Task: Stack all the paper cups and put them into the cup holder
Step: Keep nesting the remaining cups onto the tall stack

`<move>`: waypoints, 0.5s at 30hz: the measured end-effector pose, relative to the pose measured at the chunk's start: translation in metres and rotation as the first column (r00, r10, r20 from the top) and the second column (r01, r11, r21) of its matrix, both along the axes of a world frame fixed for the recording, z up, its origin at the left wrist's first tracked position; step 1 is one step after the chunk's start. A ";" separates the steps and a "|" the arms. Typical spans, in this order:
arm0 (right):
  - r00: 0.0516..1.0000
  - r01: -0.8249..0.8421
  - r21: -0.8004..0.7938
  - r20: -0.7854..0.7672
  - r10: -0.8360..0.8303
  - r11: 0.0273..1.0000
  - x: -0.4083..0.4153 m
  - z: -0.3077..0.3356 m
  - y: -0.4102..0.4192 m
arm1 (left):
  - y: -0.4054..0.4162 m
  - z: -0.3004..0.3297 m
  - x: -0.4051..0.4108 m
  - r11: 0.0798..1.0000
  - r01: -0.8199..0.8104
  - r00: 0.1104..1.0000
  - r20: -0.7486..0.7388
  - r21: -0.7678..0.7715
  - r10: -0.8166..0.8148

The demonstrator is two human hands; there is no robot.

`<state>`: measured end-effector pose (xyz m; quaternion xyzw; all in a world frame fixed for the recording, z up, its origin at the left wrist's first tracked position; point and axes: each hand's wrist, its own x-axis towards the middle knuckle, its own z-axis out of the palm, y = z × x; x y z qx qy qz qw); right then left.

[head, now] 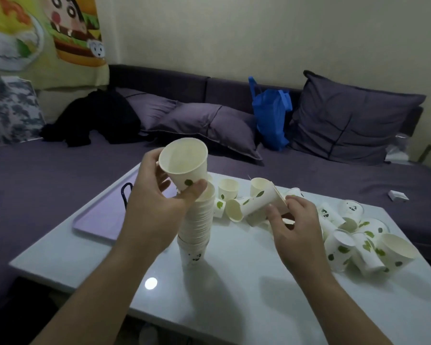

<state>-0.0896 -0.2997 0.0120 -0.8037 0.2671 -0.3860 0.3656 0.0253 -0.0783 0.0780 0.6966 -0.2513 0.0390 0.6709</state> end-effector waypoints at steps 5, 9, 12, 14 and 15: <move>0.986 -0.068 0.077 0.155 0.055 0.995 0.010 0.019 0.009 | -0.007 -0.019 0.004 0.993 0.033 0.995 -0.102 0.115 -0.021; 0.945 -0.173 0.066 0.292 0.147 0.983 0.019 0.049 0.028 | -0.008 -0.028 0.005 0.981 0.070 0.990 -0.137 0.184 -0.045; 0.905 -0.238 -0.013 0.359 0.227 0.971 0.028 0.065 0.043 | -0.008 -0.033 0.008 0.973 0.062 0.992 -0.119 0.221 -0.036; 0.896 -0.247 -0.098 0.356 0.266 0.964 0.037 0.069 0.051 | -0.008 -0.036 0.009 0.971 0.062 0.993 -0.116 0.229 -0.036; 0.895 -0.251 -0.146 0.343 0.287 0.957 0.041 0.069 0.054 | -0.009 -0.037 0.009 0.971 0.062 0.993 -0.114 0.232 -0.036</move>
